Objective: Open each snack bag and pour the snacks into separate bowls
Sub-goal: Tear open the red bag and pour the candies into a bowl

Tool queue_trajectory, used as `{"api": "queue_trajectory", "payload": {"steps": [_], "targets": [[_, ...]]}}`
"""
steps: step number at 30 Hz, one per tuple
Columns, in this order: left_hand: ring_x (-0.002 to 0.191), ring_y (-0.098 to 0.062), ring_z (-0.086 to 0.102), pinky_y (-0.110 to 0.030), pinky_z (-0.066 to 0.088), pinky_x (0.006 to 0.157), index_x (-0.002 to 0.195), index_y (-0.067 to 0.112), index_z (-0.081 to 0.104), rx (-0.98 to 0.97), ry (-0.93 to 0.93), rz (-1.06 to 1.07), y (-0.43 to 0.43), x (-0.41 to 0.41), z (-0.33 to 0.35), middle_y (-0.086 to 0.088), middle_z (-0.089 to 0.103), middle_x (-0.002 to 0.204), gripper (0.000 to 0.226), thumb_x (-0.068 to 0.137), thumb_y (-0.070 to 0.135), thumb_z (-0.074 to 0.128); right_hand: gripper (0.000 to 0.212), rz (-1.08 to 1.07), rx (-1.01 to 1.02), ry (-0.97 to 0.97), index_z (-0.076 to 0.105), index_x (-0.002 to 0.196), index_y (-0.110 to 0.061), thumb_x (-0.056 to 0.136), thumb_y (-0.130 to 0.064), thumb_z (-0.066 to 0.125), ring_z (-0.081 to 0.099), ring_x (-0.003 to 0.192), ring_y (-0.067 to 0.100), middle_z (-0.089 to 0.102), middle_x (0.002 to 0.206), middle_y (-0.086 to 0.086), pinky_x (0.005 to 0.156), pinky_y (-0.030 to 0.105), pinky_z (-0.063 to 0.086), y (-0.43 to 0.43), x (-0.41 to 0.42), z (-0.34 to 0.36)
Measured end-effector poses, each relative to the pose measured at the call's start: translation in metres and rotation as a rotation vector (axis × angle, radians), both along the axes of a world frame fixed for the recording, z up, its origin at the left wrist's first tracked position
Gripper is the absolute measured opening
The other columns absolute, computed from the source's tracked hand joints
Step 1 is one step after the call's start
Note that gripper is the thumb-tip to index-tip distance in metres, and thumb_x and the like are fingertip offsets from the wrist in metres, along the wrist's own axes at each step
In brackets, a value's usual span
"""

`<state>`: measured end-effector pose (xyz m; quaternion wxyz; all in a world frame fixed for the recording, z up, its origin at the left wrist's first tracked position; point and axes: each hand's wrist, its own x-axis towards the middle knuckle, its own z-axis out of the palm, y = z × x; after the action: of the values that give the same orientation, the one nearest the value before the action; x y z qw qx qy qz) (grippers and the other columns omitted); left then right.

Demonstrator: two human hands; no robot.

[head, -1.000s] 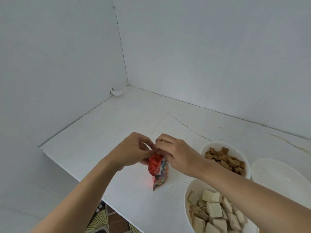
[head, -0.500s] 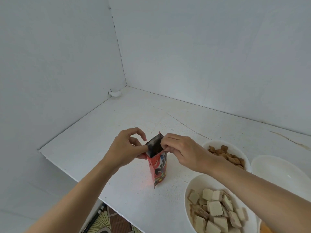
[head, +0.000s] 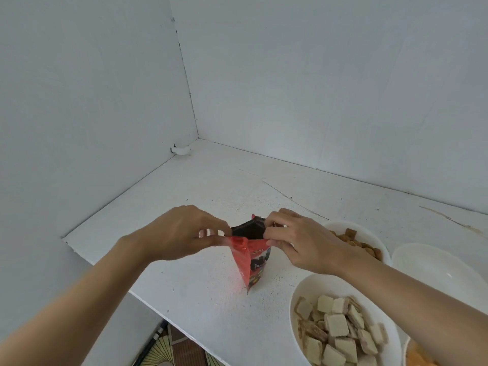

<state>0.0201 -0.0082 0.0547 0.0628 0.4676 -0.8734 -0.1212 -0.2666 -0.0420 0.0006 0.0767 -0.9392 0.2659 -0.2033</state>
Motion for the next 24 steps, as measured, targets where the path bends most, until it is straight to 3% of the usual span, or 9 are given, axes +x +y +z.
{"api": "queue_trajectory", "payload": {"steps": [5, 9, 14, 18, 22, 24], "targets": [[0.067, 0.007, 0.055, -0.013, 0.039, 0.063, 0.111, 0.042, 0.069, -0.253, -0.005, -0.005, -0.006, 0.0, -0.006, 0.03, 0.064, 0.081, 0.024, 0.099, 0.045, 0.048, 0.009, -0.021, -0.147, 0.044, 0.064, 0.098, -0.02, 0.097, -0.019, 0.056, 0.049, 0.092, 0.017, 0.06, 0.104, -0.005, 0.075, 0.036, 0.049, 0.004, -0.001, -0.001], [0.073, -0.008, 0.065, -0.029, 0.053, 0.061, 0.111, 0.037, 0.066, -0.338, 0.091, 0.031, -0.006, -0.013, -0.027, 0.019, 0.07, 0.091, 0.017, 0.102, 0.038, 0.051, 0.011, -0.08, -0.18, 0.014, 0.065, 0.097, -0.021, 0.097, -0.026, 0.056, 0.047, 0.091, 0.014, 0.059, 0.1, -0.006, 0.075, 0.037, 0.048, 0.009, -0.004, -0.003], [0.082, -0.002, 0.072, -0.023, 0.06, 0.073, 0.113, 0.032, 0.07, -0.126, 0.525, 0.239, 0.008, -0.037, -0.045, 0.016, 0.074, 0.097, 0.021, 0.093, 0.026, 0.069, 0.017, -0.033, -0.305, 0.034, 0.068, 0.11, -0.026, 0.096, -0.032, 0.061, 0.053, 0.1, 0.015, 0.065, 0.102, -0.009, 0.084, 0.037, 0.041, 0.018, 0.0, 0.001], [0.076, -0.014, 0.076, -0.026, 0.061, 0.07, 0.107, 0.025, 0.062, 0.12, 0.928, 0.546, 0.023, -0.049, -0.056, 0.006, 0.077, 0.092, 0.027, 0.085, 0.022, 0.077, 0.012, -0.006, -0.399, 0.074, 0.068, 0.103, -0.025, 0.095, -0.018, 0.063, 0.049, 0.113, 0.018, 0.063, 0.113, -0.007, 0.093, 0.043, 0.039, 0.022, 0.012, 0.005], [0.09, -0.019, 0.074, -0.028, 0.059, 0.077, 0.098, 0.012, 0.067, 0.242, 1.038, 0.555, 0.039, -0.053, -0.087, 0.0, 0.074, 0.097, 0.003, 0.095, 0.012, 0.065, 0.008, 0.021, -0.362, 0.053, 0.068, 0.099, -0.021, 0.096, -0.016, 0.062, 0.047, 0.133, 0.02, 0.059, 0.132, 0.0, 0.112, 0.048, 0.033, 0.018, 0.021, 0.006], [0.101, -0.018, 0.072, -0.027, 0.056, 0.085, 0.102, 0.004, 0.066, 0.293, 1.092, 0.5, 0.052, -0.054, -0.102, -0.004, 0.074, 0.104, 0.008, 0.098, 0.007, 0.06, 0.008, 0.039, -0.291, 0.059, 0.066, 0.102, -0.02, 0.096, -0.016, 0.062, 0.043, 0.14, 0.017, 0.059, 0.137, -0.001, 0.119, 0.051, 0.026, 0.014, 0.025, 0.005]]}}
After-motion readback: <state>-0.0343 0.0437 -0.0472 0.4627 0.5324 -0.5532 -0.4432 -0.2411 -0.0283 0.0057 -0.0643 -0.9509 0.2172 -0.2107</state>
